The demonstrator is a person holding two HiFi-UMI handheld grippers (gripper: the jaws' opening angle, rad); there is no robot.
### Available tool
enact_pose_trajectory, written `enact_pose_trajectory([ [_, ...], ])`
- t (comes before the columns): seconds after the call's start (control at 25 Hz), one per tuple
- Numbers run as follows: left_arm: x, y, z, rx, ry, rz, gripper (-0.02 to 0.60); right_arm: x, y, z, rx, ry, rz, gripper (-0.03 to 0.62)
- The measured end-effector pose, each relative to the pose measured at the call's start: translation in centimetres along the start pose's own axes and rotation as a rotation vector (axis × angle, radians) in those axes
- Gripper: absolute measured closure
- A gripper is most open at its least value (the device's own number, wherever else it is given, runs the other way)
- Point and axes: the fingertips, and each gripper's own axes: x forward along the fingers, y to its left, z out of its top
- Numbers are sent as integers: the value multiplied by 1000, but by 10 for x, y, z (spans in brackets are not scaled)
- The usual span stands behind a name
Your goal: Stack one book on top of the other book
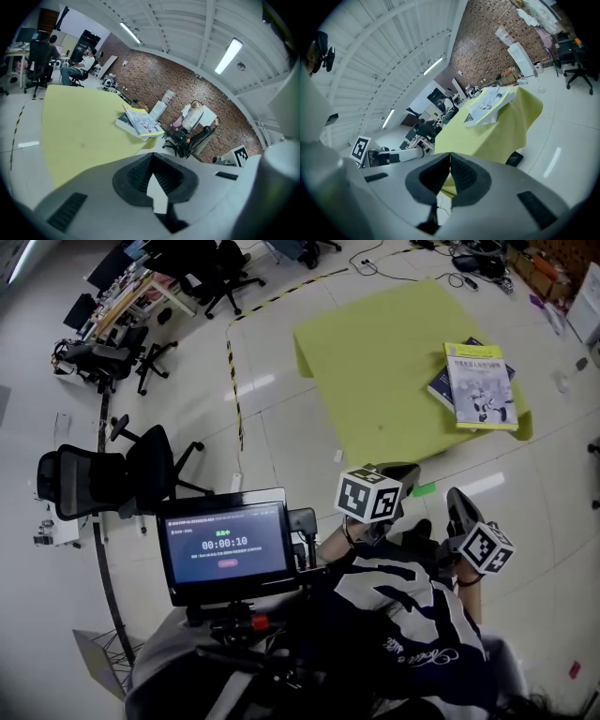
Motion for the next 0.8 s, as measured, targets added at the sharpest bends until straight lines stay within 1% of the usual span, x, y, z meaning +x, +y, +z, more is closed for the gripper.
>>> enact_pose_trajectory([
  [0.2, -48, 31, -13, -9, -9, -6, 577, 16, 45, -34, 5, -14, 8, 595],
  [0.48, -96, 57, -43, -20, 4, -41, 577, 19, 89, -89, 29, -19, 2, 595],
  [0.64, -109, 53, -60, -32, 22, -76, 577, 6, 106, -109, 18, -15, -19, 596],
  [0.8, -112, 38, -73, -21, 37, -116, 577, -8, 108, -116, 16, -28, -39, 595],
])
